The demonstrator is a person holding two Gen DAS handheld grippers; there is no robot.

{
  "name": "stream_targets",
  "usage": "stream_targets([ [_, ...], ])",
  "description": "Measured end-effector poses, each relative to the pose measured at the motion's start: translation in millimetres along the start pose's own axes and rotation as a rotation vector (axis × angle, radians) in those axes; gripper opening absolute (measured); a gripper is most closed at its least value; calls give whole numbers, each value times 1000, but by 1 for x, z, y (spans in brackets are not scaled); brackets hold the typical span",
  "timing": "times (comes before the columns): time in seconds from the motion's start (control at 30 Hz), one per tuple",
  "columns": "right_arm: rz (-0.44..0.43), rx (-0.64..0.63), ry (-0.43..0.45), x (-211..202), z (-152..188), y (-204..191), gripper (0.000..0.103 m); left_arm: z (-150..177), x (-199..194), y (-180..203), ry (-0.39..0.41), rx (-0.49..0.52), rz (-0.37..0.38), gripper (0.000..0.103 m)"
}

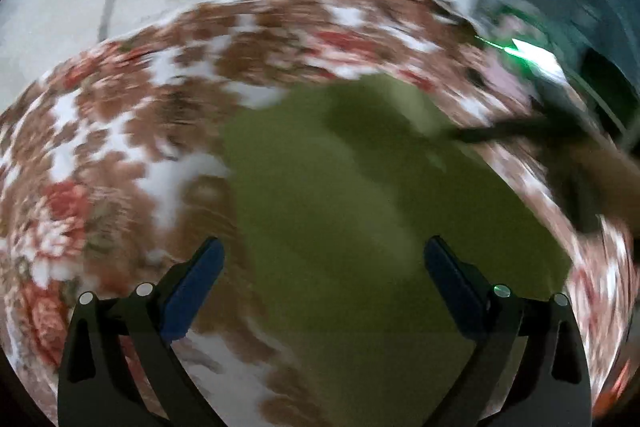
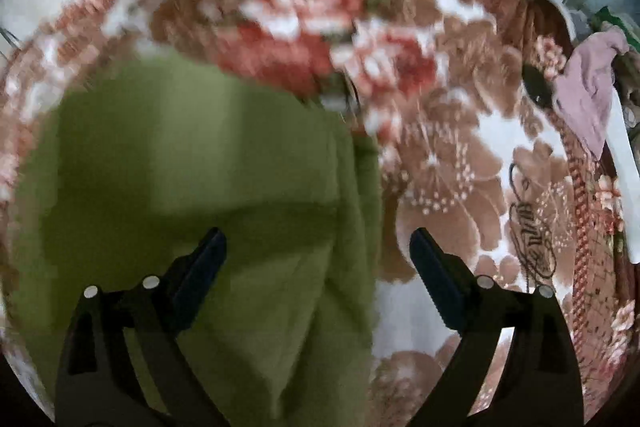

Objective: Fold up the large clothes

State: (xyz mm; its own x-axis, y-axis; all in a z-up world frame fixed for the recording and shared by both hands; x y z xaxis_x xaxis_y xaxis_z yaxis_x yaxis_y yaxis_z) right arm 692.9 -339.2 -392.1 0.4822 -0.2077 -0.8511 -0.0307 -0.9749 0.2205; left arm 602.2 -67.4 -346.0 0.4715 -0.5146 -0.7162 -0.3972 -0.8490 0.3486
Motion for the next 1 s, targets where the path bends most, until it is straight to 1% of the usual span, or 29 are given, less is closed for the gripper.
stream_targets([
  [0.07, -44, 7, 31, -32, 9, -14, 92, -25, 12, -32, -3, -49, -46, 98],
  [0.1, -55, 1, 37, -40, 14, -21, 92, -33, 18, -42, 1, -69, -50, 98],
  [0.13, -64, -24, 45, -47, 25, -33, 92, -40, 26, -51, 0, -95, -42, 98],
  [0.17, -58, -45, 50, -49, 34, -41, 92, -46, 36, -59, -6, -124, -23, 98],
  [0.2, -25, -82, 61, -47, 51, -49, 92, -51, 50, -66, -22, -160, 13, 98],
  [0.27, 9, -116, 40, -36, 70, -56, 92, -57, 73, -71, -45, -189, 73, 98],
  [0.3, 27, -121, 19, -26, 84, -52, 92, -57, 81, -71, -53, -190, 78, 98],
  [0.37, 42, -109, 0, -14, 101, -40, 92, -52, 94, -81, -76, -200, 53, 99],
  [0.4, 58, -111, -8, -9, 110, -31, 92, -48, 94, -86, -71, -215, 48, 99],
  [0.43, 71, -135, -16, -4, 118, -23, 92, -45, 92, -93, -61, -232, 24, 99],
  [0.47, 65, -154, -18, -2, 125, -14, 92, -42, 89, -101, -50, -244, -14, 99],
  [0.53, 71, -165, -22, 0, 132, 4, 95, -37, 79, -116, -50, -266, -51, 99],
  [0.57, 84, -175, -23, 0, 134, 12, 95, -33, 73, -121, -61, -280, -58, 99],
  [0.63, 92, -173, -36, 0, 134, 29, 95, -29, 60, -127, -81, -285, -95, 98],
  [0.67, 83, -156, -48, -3, 134, 37, 95, -25, 48, -126, -85, -281, -91, 98],
  [0.73, 32, -87, -68, -10, 128, 54, 95, -20, 26, -118, -85, -278, -62, 98],
  [0.8, -61, -1, -80, -23, 119, 69, 96, -12, 5, -105, -77, -282, -14, 98],
  [0.83, -95, 27, -87, -26, 114, 72, 96, -7, -5, -97, -74, -294, 20, 98],
  [0.87, -150, 61, -103, -27, 109, 74, 96, -1, -13, -88, -75, -313, 63, 98],
  [0.93, -240, 115, -149, -24, 101, 74, 97, 10, -17, -75, -88, -341, 125, 98],
  [1.0, -308, 139, -195, -14, 94, 69, 97, 23, -13, -63, -110, -364, 201, 98],
])
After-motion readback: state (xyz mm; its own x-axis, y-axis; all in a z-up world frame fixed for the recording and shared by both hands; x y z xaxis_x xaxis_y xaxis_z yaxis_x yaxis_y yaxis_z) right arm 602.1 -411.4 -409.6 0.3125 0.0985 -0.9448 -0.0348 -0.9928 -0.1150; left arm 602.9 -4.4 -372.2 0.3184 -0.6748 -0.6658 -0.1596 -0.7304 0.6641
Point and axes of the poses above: each gripper's, at about its wrist camera, not at the fingertips, and x roughly the way its jaws point, y to its right, z to its underside, the point moved 3 cm from there along x, roughly the way its jaws point, and after that the axes turned 14 degrees about z, right-handed, at the moved point
